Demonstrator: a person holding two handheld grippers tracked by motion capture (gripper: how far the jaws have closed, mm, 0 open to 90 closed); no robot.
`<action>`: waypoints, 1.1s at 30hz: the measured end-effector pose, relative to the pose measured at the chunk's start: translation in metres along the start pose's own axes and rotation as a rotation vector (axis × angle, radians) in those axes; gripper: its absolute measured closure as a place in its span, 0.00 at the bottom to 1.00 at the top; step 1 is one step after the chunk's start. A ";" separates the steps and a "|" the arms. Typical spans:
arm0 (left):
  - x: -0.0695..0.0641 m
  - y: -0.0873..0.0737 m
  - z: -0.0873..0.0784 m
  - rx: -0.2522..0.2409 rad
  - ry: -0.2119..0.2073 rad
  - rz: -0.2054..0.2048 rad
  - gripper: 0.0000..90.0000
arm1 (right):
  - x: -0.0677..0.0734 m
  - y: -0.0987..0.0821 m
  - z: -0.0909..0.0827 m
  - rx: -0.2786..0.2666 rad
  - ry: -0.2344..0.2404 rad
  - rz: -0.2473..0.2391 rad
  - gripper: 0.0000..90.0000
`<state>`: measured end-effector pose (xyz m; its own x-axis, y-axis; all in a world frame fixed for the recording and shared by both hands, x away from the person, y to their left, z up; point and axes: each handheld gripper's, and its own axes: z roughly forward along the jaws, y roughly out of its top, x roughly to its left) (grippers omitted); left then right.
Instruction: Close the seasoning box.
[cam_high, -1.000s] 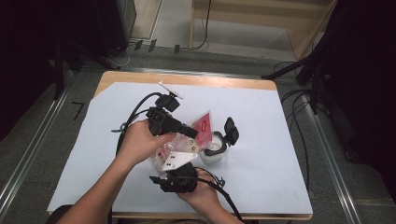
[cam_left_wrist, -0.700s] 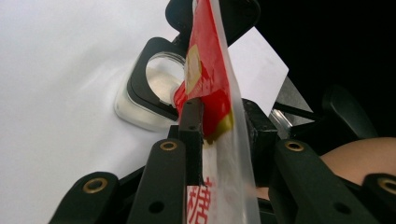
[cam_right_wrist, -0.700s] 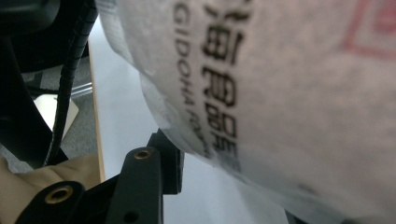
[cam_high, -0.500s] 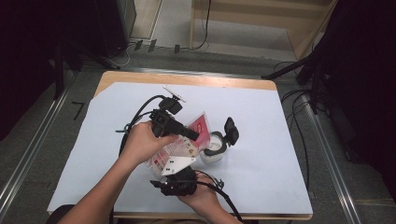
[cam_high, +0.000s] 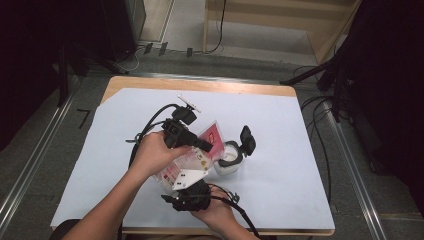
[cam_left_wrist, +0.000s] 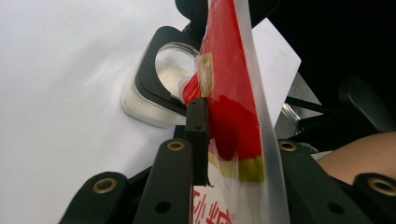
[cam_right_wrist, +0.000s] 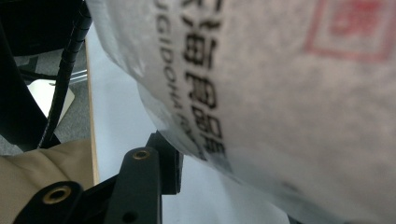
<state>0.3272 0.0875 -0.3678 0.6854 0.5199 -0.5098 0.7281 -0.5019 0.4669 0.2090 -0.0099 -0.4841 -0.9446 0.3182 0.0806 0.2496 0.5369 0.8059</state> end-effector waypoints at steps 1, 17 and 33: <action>0.001 0.000 0.000 0.000 -0.007 -0.003 0.89 | 0.000 0.000 0.000 0.001 0.001 0.002 0.67; 0.004 -0.003 -0.012 -0.054 -0.071 0.001 0.97 | -0.002 0.004 -0.005 -0.009 -0.016 -0.022 0.67; 0.013 -0.006 -0.036 -0.140 -0.137 -0.027 0.97 | -0.017 0.003 -0.013 -0.040 -0.043 0.033 0.67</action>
<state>0.3320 0.1221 -0.3513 0.6646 0.4278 -0.6126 0.7472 -0.3830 0.5432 0.2227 -0.0235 -0.4750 -0.9258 0.3688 0.0833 0.2712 0.4944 0.8258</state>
